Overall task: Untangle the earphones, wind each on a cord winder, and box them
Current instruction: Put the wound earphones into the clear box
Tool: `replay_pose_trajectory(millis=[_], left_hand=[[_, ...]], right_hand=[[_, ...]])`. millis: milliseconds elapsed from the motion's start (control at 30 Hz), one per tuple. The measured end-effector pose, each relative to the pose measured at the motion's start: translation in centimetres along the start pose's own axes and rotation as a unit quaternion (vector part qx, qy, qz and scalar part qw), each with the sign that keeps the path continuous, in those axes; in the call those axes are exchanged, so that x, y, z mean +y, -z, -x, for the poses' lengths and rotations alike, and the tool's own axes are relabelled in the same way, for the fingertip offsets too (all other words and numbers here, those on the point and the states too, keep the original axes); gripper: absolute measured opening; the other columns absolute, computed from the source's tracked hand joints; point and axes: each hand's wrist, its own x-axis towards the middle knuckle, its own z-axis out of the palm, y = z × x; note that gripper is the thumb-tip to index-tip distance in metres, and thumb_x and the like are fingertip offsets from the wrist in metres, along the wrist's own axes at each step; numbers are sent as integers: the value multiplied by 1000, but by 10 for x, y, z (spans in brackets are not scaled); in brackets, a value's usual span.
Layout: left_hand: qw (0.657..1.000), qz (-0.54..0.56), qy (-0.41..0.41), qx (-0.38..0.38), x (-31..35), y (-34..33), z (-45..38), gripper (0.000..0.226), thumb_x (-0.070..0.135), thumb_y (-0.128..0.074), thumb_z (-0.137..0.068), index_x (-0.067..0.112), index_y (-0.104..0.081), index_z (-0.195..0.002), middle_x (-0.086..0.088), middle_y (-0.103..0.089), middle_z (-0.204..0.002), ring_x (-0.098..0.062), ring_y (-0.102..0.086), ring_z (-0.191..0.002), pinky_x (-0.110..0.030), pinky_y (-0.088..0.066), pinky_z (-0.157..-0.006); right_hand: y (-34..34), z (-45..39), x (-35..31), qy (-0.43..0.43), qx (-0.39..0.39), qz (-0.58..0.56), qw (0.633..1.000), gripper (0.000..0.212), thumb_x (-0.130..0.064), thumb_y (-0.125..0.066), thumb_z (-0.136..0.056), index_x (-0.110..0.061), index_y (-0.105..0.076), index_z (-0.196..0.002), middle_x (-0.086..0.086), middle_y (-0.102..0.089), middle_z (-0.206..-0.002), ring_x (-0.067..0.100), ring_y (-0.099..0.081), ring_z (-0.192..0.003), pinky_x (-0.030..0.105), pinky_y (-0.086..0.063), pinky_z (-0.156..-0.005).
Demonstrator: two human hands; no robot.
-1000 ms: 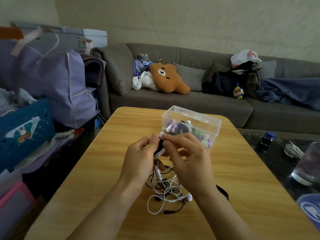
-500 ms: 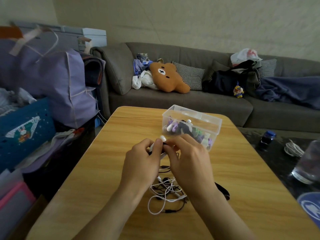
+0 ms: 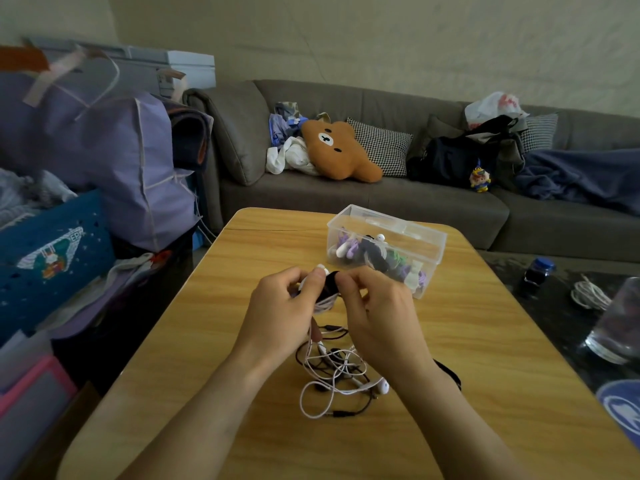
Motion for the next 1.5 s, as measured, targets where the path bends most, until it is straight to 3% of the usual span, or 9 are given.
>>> replay_pose_trajectory(millis=[133, 267, 367, 533, 833, 1067, 1200, 1300, 1500], left_hand=[[998, 42, 3, -43, 3, 3, -2, 26, 32, -52, -102, 16, -72, -97, -5, -74, -83, -17, -67, -59, -17, -44, -46], [993, 58, -5, -107, 4, 12, -4, 24, 28, -50, -102, 15, -71, -97, 1, -71, -78, -7, -65, -64, -11, -42, -49], [993, 17, -26, -110, 0, 19, -6, 34, 41, -50, -97, 17, -74, -94, 0, -69, -87, -12, -67, -76, -17, -46, -57], [994, -28, -105, -22, -7, 16, -5, 33, 43, -55, -98, 19, -75, -88, -5, -68, -81, -26, -64, -78, -50, -51, -72], [989, -52, -140, 4, -9, 12, -7, 32, 45, -54, -97, 23, -76, -88, 6, -69, -79, -16, -62, -86, -46, -51, -77], [946, -189, -234, 123, -3, 1, -9, 42, 51, -42, -96, 25, -72, -111, 31, -49, -84, -11, -50, -90, -40, -49, -77], [983, -89, -156, 41, -5, -10, -5, 43, 58, -38, -100, 26, -68, -103, 14, -63, -85, -9, -64, -86, -30, -56, -70], [991, 11, -133, -13, -2, -15, -2, 34, 48, -43, -97, 25, -66, -107, 6, -70, -89, -4, -69, -83, -17, -53, -64], [991, 9, -127, -36, -9, -24, -6, 41, 64, -39, -97, 37, -58, -122, 8, -68, -103, -9, -67, -97, -37, -57, -80]], right_hand=[[9, -1, -5, -64, -1, -69, 996, 14, -31, -60, -98, -25, -68, -108, -12, -67, -97, 2, -64, -84, 23, -54, -68], [23, -2, -2, -21, -116, -83, 990, 30, -27, -52, -102, -30, -63, -130, -16, -66, -113, 2, -61, -106, 25, -53, -86], [30, -1, 0, 4, -160, -54, 986, 28, -28, -58, -99, -29, -67, -126, -16, -65, -112, 3, -59, -106, 23, -53, -85], [23, 1, -4, -34, -92, -88, 991, 22, -28, -67, -93, -24, -71, -115, -16, -65, -102, 2, -64, -95, 23, -56, -82], [20, 0, 0, -5, -110, -109, 988, 28, -21, -64, -96, -21, -67, -124, -13, -65, -110, 5, -64, -103, 25, -57, -85], [9, 2, -3, -56, 6, -120, 991, 21, -37, -59, -92, -27, -71, -106, -13, -69, -97, 3, -67, -89, 23, -56, -78], [4, 3, -18, -161, 74, -250, 952, 14, -25, -60, -97, -18, -72, -96, 1, -76, -84, 15, -74, -75, 29, -61, -66], [5, -1, -27, -291, 111, -382, 870, 25, -25, -66, -94, -2, -74, -90, 15, -75, -81, 24, -73, -73, 33, -60, -65], [3, -8, -36, -387, 73, -478, 785, 27, -35, -62, -97, -11, -75, -99, 11, -76, -87, 23, -72, -79, 37, -56, -72]])
